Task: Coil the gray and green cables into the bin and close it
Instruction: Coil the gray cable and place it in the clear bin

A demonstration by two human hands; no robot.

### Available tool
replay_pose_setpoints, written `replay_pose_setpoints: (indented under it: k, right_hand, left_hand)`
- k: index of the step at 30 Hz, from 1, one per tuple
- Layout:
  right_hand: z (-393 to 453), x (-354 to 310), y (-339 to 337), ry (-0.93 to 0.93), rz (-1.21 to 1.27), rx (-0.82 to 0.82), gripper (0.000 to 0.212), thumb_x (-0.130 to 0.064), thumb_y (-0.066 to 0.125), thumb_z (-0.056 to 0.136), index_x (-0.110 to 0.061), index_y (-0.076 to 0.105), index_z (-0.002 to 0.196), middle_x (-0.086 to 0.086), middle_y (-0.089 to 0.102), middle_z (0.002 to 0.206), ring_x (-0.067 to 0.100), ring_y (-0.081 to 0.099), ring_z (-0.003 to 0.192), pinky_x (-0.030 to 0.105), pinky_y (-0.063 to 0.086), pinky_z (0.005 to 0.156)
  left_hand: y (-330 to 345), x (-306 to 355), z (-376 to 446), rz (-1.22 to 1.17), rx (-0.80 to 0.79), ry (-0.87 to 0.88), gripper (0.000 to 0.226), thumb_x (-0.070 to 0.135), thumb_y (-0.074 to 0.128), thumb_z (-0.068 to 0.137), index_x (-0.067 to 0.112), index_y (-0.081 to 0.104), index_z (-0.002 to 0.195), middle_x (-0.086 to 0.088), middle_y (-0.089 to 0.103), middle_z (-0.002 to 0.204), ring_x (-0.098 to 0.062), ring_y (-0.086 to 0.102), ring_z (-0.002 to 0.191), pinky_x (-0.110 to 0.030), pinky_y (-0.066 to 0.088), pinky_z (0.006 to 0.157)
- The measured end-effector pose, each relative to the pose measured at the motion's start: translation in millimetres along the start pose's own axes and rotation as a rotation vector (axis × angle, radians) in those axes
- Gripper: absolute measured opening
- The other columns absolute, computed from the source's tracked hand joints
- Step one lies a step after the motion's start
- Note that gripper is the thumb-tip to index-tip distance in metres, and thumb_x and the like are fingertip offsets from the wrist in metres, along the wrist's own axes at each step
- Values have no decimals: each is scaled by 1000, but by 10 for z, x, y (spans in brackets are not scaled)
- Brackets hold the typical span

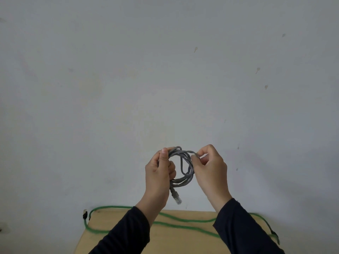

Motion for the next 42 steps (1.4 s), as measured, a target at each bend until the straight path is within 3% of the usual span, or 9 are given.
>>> replay_pose_setpoints:
  k: [4, 6, 11, 15, 19, 23, 28, 38, 42]
  right_hand:
    - [-72, -68, 67, -104, 116, -61, 5, -22, 63, 85, -21, 59, 87, 1, 62, 79, 10, 58, 65, 26, 49, 58]
    - [-129, -69, 123, -126, 155, -117, 17, -22, 64, 85, -28, 62, 100, 0, 60, 92, 11, 61, 75, 33, 53, 61]
    - [-198, -215, 127, -298, 115, -111, 40, -8, 61, 86, -32, 57, 117, -8, 63, 100, 9, 58, 86, 16, 46, 68]
    - [-303, -219, 274, -353, 113, -218, 42, -10, 44, 95, -32, 44, 131, -11, 53, 118, 2, 51, 105, 6, 39, 81]
    - [-404, -36, 438, -201, 120, -293, 46, -18, 36, 98, -51, 29, 129, -10, 59, 105, 5, 61, 87, 18, 52, 74]
    - [-491, 35, 489, -118, 147, -242, 50, -16, 37, 98, -55, 27, 127, -9, 60, 103, 5, 62, 75, 16, 52, 69]
    - [-690, 214, 610, -9, 122, -237, 41, -14, 43, 96, -42, 46, 127, -11, 63, 91, 5, 63, 64, 16, 52, 65]
    - [-1882, 1131, 863, 333, 64, -360, 31, -13, 46, 95, -34, 58, 115, -8, 65, 83, 8, 62, 59, 14, 48, 59]
    - [-2370, 1465, 889, 431, 39, -414, 31, -15, 46, 95, -39, 57, 112, -3, 67, 85, 12, 63, 62, 17, 51, 60]
  left_hand:
    - [-72, 0, 66, -62, 57, -49, 34, 30, 40, 98, 13, 68, 90, 12, 26, 47, -5, 21, 41, -18, 17, 40]
    - [-125, -4, 94, -129, 100, -73, 34, 31, 40, 98, 14, 68, 89, 13, 24, 46, -4, 21, 40, -17, 17, 40]
    - [-104, -129, 71, -214, 95, -168, 34, 31, 41, 98, 15, 62, 76, 10, 21, 50, -3, 22, 40, -14, 19, 36]
    - [-95, -186, 27, -182, 44, -169, 33, 30, 39, 99, 13, 63, 83, 11, 22, 50, -4, 22, 41, -14, 19, 36]
    - [-179, -180, -18, 1, 27, -102, 34, 30, 38, 99, 16, 67, 91, 12, 30, 49, -6, 27, 45, -16, 26, 40]
    - [-317, -126, -83, 284, 44, 6, 31, 31, 36, 99, 26, 66, 94, 9, 55, 68, -7, 46, 57, -18, 41, 51]
    - [-586, -217, -260, 484, 89, 80, 26, 27, 33, 99, 38, 57, 95, 11, 63, 84, -2, 58, 73, -24, 48, 66]
    - [-1383, -1080, -1226, 719, 47, -137, 24, 23, 40, 98, 30, 62, 102, 5, 63, 73, 0, 57, 71, -10, 39, 57]
    - [-1620, -1392, -1657, 757, -13, -282, 22, 22, 44, 97, 32, 63, 102, 13, 66, 78, 7, 59, 76, -7, 39, 58]
Point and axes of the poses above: each hand's wrist, its own z-axis towards the middle knuckle, its own y-axis out of the palm, x = y × z, the point moved 10 cm from there along z, towards the middle knuckle
